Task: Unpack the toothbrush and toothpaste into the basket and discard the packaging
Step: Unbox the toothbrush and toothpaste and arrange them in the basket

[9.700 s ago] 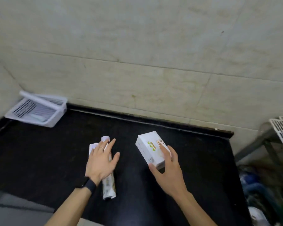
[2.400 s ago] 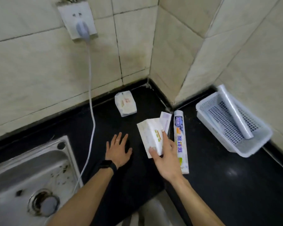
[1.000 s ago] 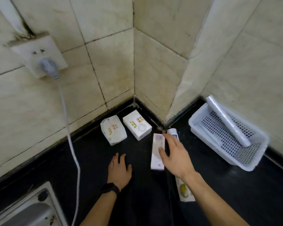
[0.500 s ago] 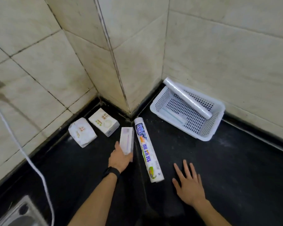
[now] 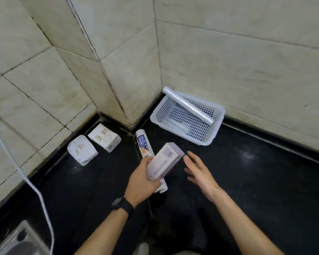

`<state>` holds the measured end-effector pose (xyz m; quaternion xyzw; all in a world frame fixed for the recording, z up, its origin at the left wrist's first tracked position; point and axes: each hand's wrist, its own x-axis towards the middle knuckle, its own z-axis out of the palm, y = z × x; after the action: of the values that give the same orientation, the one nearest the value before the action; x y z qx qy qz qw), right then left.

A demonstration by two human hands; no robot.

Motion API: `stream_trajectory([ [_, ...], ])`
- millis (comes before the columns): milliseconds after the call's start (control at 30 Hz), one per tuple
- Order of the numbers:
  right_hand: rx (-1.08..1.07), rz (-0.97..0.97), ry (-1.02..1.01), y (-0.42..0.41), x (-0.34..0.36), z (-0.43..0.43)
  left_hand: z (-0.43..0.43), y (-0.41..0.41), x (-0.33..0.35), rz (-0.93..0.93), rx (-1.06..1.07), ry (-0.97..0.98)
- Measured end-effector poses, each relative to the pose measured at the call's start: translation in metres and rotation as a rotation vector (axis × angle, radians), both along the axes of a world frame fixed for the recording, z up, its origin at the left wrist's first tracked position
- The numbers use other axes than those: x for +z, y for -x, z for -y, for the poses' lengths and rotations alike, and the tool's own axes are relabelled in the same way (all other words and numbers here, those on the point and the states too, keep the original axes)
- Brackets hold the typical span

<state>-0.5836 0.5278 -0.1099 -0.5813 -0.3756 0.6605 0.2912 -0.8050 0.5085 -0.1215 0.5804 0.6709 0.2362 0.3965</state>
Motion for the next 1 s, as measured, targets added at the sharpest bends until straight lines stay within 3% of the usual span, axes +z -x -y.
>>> stream_trajectory([
  [67,-0.046,-0.065,-0.093,-0.015,0.022,0.008,-0.002,-0.018,0.011,-0.112,-0.135,-0.033],
  [200,-0.139,0.136,-0.244,-0.046,0.038,0.022,-0.009,-0.046,0.031,-0.242,-0.308,-0.143],
  [300,-0.244,0.076,-0.284,-0.062,0.038,0.036,-0.016,-0.062,0.038,-0.300,-0.369,-0.306],
  [367,-0.316,-0.027,-0.279,-0.070,0.035,0.044,-0.019,-0.074,0.041,-0.157,-0.250,-0.277],
  [500,-0.492,-0.395,-0.157,-0.091,0.029,0.056,-0.028,-0.092,0.054,0.472,-0.046,0.091],
  [633,-0.527,-0.527,-0.082,-0.114,0.023,0.063,-0.035,-0.107,0.071,0.557,-0.082,0.161],
  [833,-0.426,-0.194,-0.094,-0.132,0.020,0.072,-0.047,-0.118,0.085,0.332,-0.240,-0.070],
  [1000,-0.220,0.129,-0.275,-0.139,0.036,0.063,-0.059,-0.118,0.096,0.231,-0.403,-0.038],
])
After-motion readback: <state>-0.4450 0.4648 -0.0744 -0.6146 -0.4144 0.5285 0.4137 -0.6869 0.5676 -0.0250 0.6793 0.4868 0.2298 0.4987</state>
